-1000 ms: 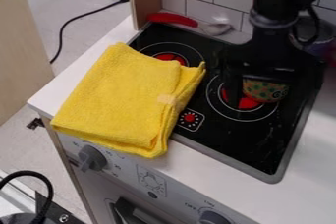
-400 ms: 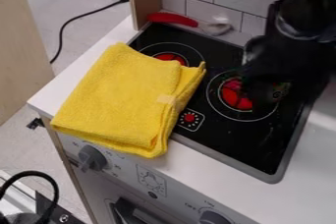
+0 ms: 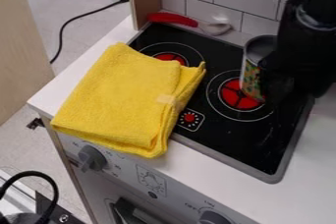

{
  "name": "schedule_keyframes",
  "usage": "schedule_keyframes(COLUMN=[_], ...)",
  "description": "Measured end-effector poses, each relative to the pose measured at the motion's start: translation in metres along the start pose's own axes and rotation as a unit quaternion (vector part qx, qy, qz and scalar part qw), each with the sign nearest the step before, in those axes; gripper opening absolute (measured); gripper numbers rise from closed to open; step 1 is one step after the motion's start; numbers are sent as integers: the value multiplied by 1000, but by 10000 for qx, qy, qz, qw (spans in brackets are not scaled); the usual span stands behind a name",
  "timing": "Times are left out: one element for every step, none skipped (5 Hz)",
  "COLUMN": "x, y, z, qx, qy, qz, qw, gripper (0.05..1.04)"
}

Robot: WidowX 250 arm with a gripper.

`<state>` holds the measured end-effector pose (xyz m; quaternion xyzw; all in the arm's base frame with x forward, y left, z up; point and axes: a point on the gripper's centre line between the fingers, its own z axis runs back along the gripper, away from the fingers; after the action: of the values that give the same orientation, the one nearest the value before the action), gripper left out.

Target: Move the can to the upper left of burner

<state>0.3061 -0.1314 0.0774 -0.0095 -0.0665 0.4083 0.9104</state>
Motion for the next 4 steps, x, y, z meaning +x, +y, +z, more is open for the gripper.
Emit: schedule_keyframes(x=[5, 13, 17, 23], y=[-3, -4, -2, 10], z=[-1, -1, -1, -4], qx=[9, -27, 10, 253], qy=[70, -175, -318, -253], qz=[198, 494, 567, 647], qw=[9998, 9986, 9979, 9973], gripper=[999, 999, 999, 999])
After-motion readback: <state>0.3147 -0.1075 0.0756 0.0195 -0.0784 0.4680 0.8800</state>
